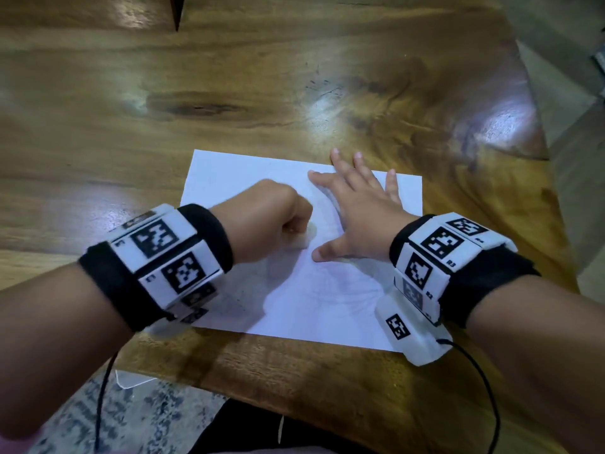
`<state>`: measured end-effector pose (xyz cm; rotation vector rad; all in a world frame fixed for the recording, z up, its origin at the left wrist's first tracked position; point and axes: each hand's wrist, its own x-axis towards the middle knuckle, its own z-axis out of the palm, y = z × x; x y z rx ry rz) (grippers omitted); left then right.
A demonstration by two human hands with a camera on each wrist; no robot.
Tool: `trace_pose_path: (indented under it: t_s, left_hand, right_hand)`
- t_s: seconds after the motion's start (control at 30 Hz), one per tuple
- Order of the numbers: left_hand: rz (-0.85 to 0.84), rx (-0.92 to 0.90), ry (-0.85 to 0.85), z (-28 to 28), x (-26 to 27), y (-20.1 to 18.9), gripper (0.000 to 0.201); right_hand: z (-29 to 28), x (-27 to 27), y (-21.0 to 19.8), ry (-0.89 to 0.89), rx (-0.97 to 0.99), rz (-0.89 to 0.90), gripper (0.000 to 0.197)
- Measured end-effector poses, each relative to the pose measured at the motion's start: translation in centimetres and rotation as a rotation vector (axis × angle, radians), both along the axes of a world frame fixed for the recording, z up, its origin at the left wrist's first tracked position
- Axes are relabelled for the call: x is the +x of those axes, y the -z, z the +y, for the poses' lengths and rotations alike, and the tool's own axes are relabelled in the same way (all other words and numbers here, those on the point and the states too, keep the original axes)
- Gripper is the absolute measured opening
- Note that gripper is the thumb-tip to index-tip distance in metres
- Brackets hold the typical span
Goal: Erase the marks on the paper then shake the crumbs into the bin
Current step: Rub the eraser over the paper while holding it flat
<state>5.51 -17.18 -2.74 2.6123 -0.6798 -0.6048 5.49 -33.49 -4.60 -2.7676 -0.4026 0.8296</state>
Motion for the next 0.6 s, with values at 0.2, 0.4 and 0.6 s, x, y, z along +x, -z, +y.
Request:
trace_pose_path:
  t_s: [0.2, 0.4, 0.6]
  left_hand:
    - [-0.143, -0.053, -0.23, -1.5, 2.5, -0.3, 0.005]
    - [0.102, 0.051, 0.03, -0.3, 0.5, -0.7, 0.006]
    - [-0.128, -0.011, -0.167, -1.7, 1.9, -0.1, 0.008]
  right_hand:
    - [0.1, 0.0, -0.1, 0.0, -0.006, 0.003, 0.116]
    - [0.0, 0.0, 0.0, -0.002, -0.008, 0.0, 0.116]
    - [0.0, 0.0, 0.0, 0.002, 0.005, -0.002, 0.113]
